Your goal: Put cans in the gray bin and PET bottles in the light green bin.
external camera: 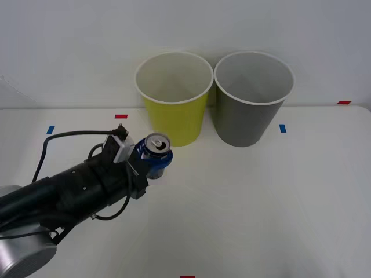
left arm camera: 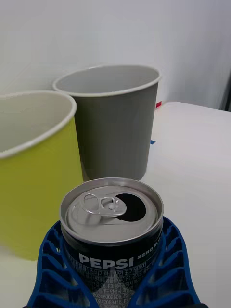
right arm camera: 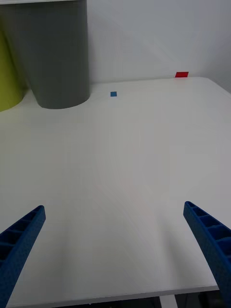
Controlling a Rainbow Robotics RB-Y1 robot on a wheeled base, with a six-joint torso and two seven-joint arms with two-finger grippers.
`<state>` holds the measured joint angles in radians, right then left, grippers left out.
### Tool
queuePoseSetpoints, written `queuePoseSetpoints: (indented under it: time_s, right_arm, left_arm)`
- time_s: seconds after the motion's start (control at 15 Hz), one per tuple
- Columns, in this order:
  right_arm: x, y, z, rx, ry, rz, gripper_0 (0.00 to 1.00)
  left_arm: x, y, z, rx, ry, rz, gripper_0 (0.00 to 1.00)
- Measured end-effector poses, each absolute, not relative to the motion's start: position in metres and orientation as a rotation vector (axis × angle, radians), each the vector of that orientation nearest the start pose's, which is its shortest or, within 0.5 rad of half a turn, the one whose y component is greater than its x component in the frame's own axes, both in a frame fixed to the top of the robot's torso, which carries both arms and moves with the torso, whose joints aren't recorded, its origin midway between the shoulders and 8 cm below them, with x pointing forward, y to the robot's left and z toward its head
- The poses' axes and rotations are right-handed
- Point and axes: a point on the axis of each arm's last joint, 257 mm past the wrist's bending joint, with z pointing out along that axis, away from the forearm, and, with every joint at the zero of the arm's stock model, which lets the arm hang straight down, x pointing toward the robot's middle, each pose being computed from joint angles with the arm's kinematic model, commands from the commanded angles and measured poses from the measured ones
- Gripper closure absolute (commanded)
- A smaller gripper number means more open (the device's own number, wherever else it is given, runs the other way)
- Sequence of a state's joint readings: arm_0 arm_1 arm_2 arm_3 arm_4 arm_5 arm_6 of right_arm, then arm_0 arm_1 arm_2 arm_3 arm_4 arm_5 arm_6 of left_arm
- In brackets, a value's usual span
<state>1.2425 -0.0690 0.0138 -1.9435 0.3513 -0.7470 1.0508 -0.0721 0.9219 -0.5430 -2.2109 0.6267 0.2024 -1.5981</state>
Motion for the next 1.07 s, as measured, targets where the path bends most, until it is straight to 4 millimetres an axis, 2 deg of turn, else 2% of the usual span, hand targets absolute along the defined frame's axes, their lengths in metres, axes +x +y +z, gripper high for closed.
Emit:
queuePoseSetpoints:
  time_s: [0.13,0.33,0.53,0.87,0.93,1.07]
  right_arm:
    - [0.154,-0.288,-0.284,0.084,1.694,-0.007,0.00]
    - [0.154,-0.288,-0.284,0.084,1.694,-0.007,0.00]
    - [0.154,-0.288,-0.284,0.084,1.694,-0.007,0.00]
    - [0.154,-0.288,-0.284,0.084,1.694,-0.007,0.00]
    - [0.154,-0.288,-0.284,0.084,1.694,-0.007,0.00]
    - [0.154,-0.288,-0.284,0.084,1.694,-0.007,0.00]
  left_arm:
    - [0.411,0.065,-0.086,0.811,1.470,-0.424,1.00]
    - [0.410,0.069,-0.049,0.786,1.488,-0.389,1.00]
    - [0.408,0.080,-0.016,0.712,1.525,-0.457,1.00]
    - [0.420,0.103,0.034,0.746,1.583,-0.370,1.00]
    - [0.424,0.106,0.048,0.755,1.591,-0.342,1.00]
    - [0.431,0.109,0.089,0.751,1.571,-0.326,1.00]
